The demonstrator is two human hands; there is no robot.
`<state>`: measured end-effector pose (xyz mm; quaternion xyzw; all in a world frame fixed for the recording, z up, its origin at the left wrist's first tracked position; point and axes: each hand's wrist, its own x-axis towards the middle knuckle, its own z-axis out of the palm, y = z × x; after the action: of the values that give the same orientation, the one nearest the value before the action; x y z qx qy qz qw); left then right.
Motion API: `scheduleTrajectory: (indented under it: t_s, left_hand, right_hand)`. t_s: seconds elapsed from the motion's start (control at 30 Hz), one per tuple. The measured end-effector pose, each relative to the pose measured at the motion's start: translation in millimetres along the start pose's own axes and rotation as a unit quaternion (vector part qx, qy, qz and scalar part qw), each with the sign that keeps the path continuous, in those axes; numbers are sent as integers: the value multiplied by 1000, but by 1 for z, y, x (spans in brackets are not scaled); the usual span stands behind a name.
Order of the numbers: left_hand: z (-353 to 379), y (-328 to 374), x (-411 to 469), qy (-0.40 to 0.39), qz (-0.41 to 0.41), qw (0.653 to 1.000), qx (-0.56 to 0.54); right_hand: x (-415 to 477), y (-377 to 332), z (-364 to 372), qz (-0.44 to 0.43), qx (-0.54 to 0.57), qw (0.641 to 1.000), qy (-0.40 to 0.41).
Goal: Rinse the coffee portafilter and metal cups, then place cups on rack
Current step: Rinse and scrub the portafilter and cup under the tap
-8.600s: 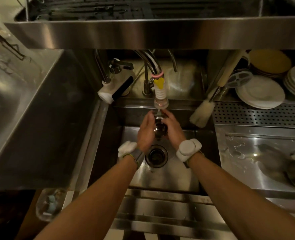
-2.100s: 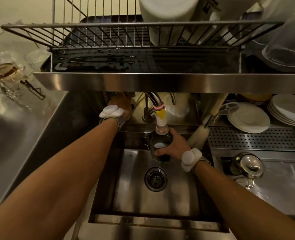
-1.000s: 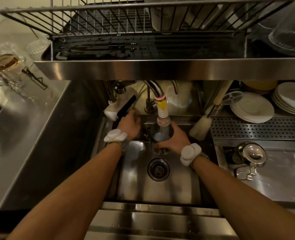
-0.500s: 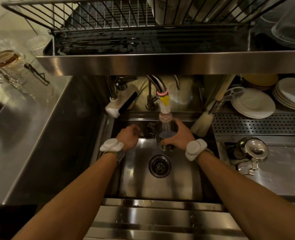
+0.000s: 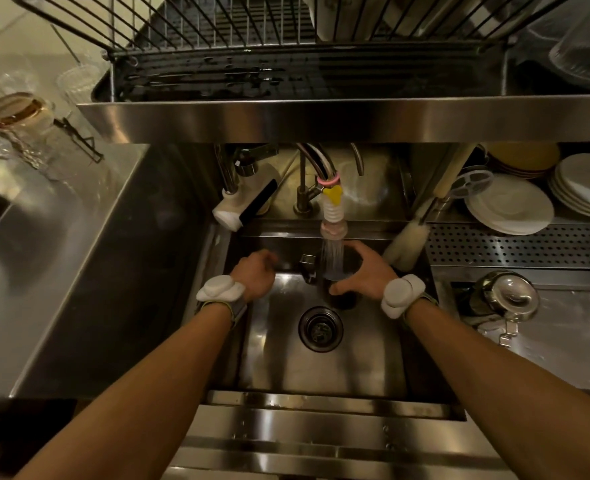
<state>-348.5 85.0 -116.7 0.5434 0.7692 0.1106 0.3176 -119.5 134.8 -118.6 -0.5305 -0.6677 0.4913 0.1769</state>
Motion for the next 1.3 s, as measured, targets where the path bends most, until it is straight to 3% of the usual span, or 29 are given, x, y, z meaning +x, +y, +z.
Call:
scheduleTrajectory:
  t_s: [0.1, 0.23, 0.37, 0.53, 0.67, 0.83, 0.93, 1.1, 1.23, 1.3]
  left_hand:
    - [3, 0, -2, -3, -2, 1000, 10]
    - [2, 3, -6, 1, -11, 1000, 11]
    - [2, 9, -9, 0, 1, 1000, 7]
    - [-1, 16, -7, -1, 7, 1000, 5]
    - [0, 17, -10, -5, 14, 1000, 5]
    - [-5, 15, -9, -15, -2, 1000, 9]
    - [-4, 12, -12, -17, -4, 1000, 10]
    - [-6, 10, -13, -16, -10, 1000, 11]
    - [-3, 10, -14, -14, 3, 1000, 9]
    - [-3, 10, -15, -12, 4, 1000, 10]
  right_hand:
    - [3, -2, 3, -8, 8, 999, 36]
    - [2, 1, 7, -8, 5, 1000, -19]
    - [2, 4, 6, -8, 9, 999, 44]
    - [6, 1, 10, -8, 6, 1000, -6]
    - [8, 6, 7, -6, -8, 999, 46]
    - [9, 6, 5, 0, -38, 999, -21]
    - [9, 6, 4, 6, -50, 999, 20]
    - [8, 0, 9, -7, -23, 999, -31]
    - [8, 2, 6, 6, -29, 999, 19]
    - [7, 1, 12, -2, -23, 1000, 0]
